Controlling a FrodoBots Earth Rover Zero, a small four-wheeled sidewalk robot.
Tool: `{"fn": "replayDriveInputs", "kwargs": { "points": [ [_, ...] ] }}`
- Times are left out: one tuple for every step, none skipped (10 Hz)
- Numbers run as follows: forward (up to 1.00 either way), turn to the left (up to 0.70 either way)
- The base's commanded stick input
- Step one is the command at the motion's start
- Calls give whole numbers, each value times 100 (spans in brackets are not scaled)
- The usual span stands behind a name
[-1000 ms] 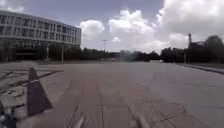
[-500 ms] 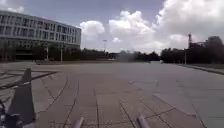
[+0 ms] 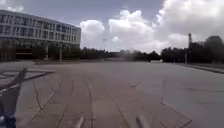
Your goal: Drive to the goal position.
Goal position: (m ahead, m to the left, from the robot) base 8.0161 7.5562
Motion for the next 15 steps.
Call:
{"fn": "replayDriveInputs", "kwargs": {
  "points": [
    [70, 0],
    [70, 0],
    [70, 0],
    [70, 0],
    [70, 0],
    [70, 0],
    [70, 0],
    [70, 0],
    [70, 0],
    [70, 0],
    [70, 17],
    [70, 31],
    [70, 25],
    [70, 9],
    [70, 0]
  ]
}}
